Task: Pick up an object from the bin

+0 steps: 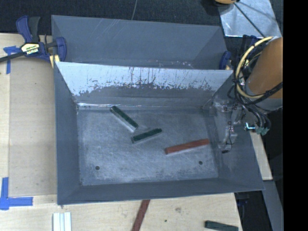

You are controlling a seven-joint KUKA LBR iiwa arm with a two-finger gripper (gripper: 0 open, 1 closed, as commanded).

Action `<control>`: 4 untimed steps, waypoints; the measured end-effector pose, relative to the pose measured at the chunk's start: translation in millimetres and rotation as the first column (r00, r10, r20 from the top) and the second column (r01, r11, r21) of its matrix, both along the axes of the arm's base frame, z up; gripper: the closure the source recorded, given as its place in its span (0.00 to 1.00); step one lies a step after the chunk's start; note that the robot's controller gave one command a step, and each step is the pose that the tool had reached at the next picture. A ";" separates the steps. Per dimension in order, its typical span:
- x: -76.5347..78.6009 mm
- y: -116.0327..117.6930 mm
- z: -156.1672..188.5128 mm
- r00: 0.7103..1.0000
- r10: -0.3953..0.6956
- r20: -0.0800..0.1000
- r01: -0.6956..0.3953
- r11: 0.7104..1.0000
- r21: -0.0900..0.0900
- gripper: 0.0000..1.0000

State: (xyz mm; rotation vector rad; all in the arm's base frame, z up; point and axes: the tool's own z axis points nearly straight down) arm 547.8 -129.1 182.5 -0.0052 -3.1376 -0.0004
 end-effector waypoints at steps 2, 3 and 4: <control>11.2 23.2 -69.1 0.999 -0.046 0.012 0.046 0.999 -0.001 0.00; 7.2 30.5 -85.3 0.998 -0.055 0.003 0.055 0.998 0.000 0.00; 6.3 48.6 -74.3 0.998 -0.055 0.006 0.055 0.999 0.000 0.00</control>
Offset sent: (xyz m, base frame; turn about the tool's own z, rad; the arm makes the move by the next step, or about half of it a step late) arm 0.0135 0.0367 -0.1125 0.0702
